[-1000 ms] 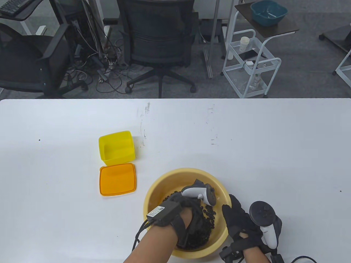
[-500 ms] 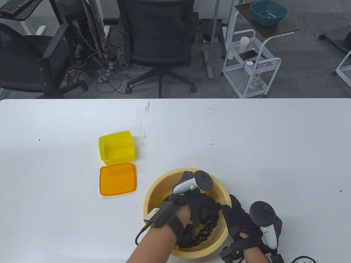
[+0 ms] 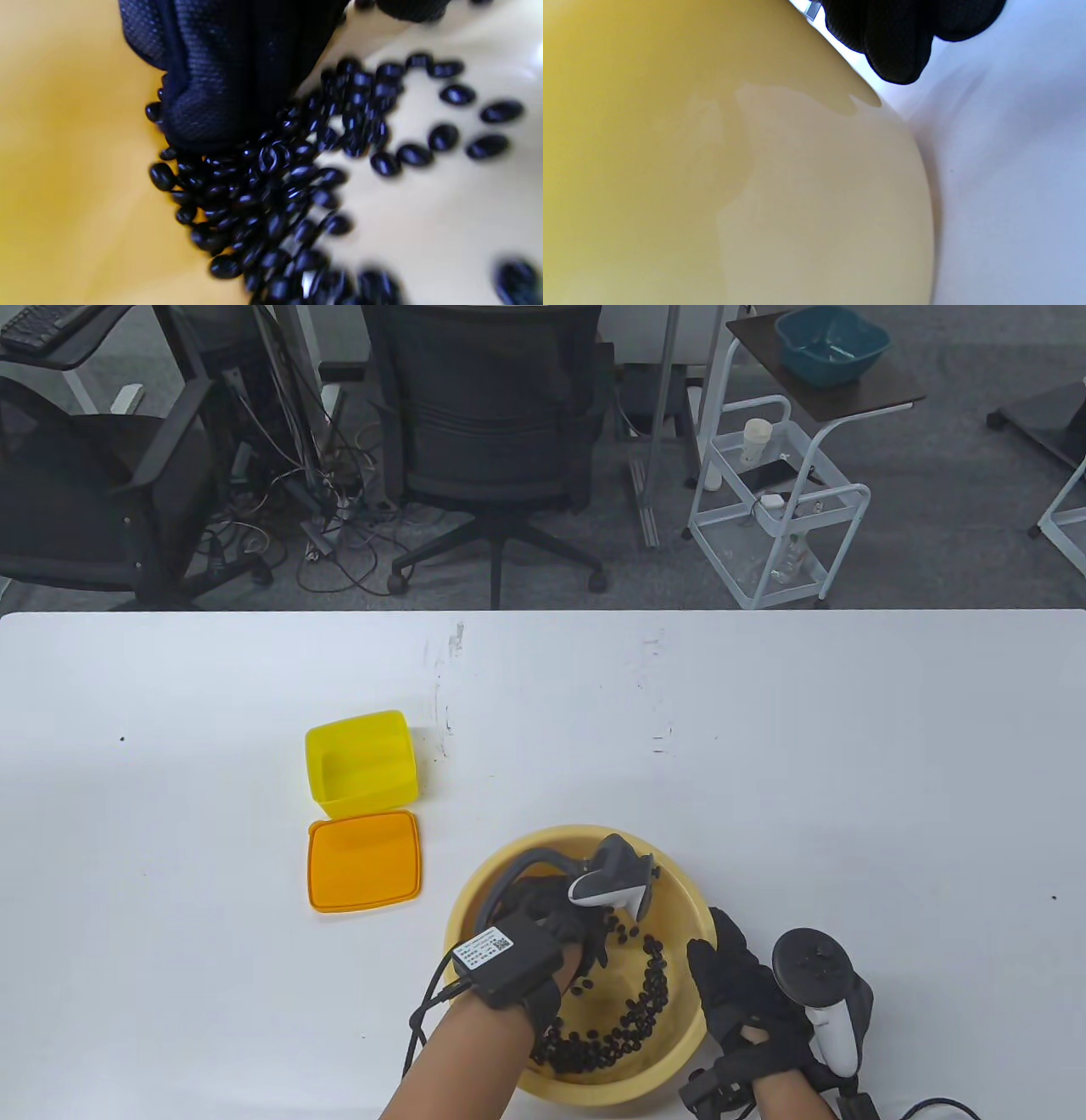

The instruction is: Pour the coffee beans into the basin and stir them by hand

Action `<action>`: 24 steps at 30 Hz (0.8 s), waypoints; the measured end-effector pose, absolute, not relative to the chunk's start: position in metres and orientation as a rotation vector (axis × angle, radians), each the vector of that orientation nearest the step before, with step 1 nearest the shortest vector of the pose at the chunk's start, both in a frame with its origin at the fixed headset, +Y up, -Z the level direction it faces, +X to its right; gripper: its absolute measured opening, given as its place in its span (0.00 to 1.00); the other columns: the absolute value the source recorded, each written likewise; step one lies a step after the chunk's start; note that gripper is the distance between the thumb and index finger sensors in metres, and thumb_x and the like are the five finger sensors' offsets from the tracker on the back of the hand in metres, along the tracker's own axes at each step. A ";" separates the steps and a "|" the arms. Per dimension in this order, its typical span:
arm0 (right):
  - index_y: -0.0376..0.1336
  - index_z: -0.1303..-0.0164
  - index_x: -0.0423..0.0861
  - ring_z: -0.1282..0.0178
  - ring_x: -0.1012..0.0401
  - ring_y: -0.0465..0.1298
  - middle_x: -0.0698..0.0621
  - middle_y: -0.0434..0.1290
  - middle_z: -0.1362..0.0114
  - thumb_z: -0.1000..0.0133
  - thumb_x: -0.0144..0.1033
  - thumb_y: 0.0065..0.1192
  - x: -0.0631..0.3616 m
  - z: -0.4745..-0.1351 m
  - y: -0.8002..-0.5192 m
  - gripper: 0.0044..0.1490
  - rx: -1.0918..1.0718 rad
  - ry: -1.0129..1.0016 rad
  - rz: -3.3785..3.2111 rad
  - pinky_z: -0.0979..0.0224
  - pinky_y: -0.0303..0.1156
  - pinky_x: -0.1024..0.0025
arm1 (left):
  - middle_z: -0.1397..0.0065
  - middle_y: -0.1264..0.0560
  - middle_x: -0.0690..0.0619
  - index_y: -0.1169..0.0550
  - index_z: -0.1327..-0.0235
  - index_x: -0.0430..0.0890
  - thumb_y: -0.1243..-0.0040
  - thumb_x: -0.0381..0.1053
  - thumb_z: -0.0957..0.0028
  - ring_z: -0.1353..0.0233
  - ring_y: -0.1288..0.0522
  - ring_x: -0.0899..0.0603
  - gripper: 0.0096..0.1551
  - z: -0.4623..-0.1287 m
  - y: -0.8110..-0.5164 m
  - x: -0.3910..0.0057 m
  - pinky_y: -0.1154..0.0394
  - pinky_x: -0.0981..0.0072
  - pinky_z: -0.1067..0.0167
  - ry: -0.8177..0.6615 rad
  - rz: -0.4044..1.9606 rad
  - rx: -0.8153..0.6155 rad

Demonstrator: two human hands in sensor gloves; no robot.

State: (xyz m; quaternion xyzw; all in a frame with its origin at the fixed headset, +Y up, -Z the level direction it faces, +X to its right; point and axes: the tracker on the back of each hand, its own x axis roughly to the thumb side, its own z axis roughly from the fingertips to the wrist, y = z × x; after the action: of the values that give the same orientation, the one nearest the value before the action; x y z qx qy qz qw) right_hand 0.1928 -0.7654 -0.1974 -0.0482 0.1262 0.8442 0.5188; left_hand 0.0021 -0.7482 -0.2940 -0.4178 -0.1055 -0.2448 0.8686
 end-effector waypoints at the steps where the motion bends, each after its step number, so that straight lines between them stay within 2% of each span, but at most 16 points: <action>1: 0.39 0.27 0.33 0.32 0.37 0.69 0.33 0.56 0.28 0.41 0.47 0.39 0.193 -0.197 -0.765 0.43 -0.115 0.303 2.025 0.32 0.59 0.40 | 0.50 0.13 0.36 0.19 0.46 0.30 0.55 0.62 0.44 0.53 0.10 0.36 0.39 -0.293 -0.751 0.000 0.27 0.49 0.34 -0.215 -0.512 -0.927; 5: 0.39 0.27 0.33 0.33 0.37 0.69 0.33 0.56 0.28 0.41 0.47 0.39 0.193 -0.197 -0.765 0.43 -0.114 0.306 2.024 0.32 0.59 0.40 | 0.59 0.09 0.38 0.14 0.57 0.30 0.52 0.62 0.46 0.61 0.08 0.37 0.38 -0.285 -0.761 -0.003 0.25 0.49 0.36 -0.310 -0.378 -1.100; 8: 0.39 0.27 0.33 0.33 0.37 0.69 0.33 0.56 0.28 0.41 0.47 0.39 0.193 -0.198 -0.765 0.43 -0.114 0.306 2.026 0.32 0.59 0.40 | 0.62 0.08 0.38 0.13 0.61 0.29 0.52 0.62 0.46 0.65 0.08 0.38 0.39 -0.274 -0.770 0.002 0.24 0.49 0.37 -0.367 -0.209 -1.206; 13: 0.39 0.27 0.33 0.33 0.37 0.69 0.33 0.56 0.28 0.41 0.47 0.39 0.193 -0.197 -0.765 0.43 -0.115 0.306 2.027 0.32 0.59 0.40 | 0.66 0.08 0.40 0.13 0.65 0.30 0.53 0.63 0.46 0.69 0.08 0.40 0.39 -0.270 -0.772 0.015 0.23 0.51 0.38 -0.414 -0.138 -1.216; 15: 0.39 0.27 0.33 0.33 0.37 0.69 0.33 0.56 0.28 0.41 0.47 0.39 0.192 -0.197 -0.765 0.43 -0.115 0.306 2.027 0.32 0.59 0.40 | 0.64 0.09 0.41 0.14 0.62 0.30 0.54 0.63 0.45 0.66 0.08 0.41 0.39 -0.271 -0.770 0.020 0.23 0.51 0.38 -0.440 0.013 -1.225; 17: 0.39 0.27 0.33 0.33 0.37 0.69 0.33 0.56 0.28 0.41 0.47 0.39 0.192 -0.197 -0.765 0.43 -0.115 0.306 2.027 0.32 0.59 0.40 | 0.53 0.12 0.44 0.19 0.51 0.32 0.56 0.63 0.43 0.56 0.08 0.44 0.38 -0.273 -0.769 0.025 0.24 0.52 0.37 -0.488 0.223 -1.239; 19: 0.39 0.27 0.33 0.33 0.37 0.69 0.33 0.56 0.28 0.41 0.47 0.39 0.192 -0.197 -0.765 0.43 -0.117 0.306 2.026 0.32 0.59 0.40 | 0.44 0.17 0.41 0.29 0.39 0.29 0.59 0.61 0.40 0.46 0.11 0.44 0.38 -0.276 -0.769 0.027 0.27 0.52 0.33 -0.517 0.510 -1.235; 24: 0.39 0.27 0.33 0.33 0.37 0.69 0.33 0.56 0.28 0.41 0.47 0.39 0.193 -0.197 -0.765 0.43 -0.115 0.307 2.025 0.32 0.59 0.40 | 0.33 0.26 0.43 0.42 0.29 0.31 0.62 0.61 0.38 0.35 0.18 0.46 0.39 -0.288 -0.769 0.016 0.33 0.54 0.27 -0.453 0.638 -1.172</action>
State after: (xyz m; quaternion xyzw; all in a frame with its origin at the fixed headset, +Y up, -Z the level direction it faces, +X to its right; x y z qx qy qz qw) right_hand 0.1926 -0.7652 -0.1973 -0.0479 0.1281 0.8442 0.5184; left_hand 0.0155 -0.7687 -0.2879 -0.5389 -0.2083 0.2933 0.7617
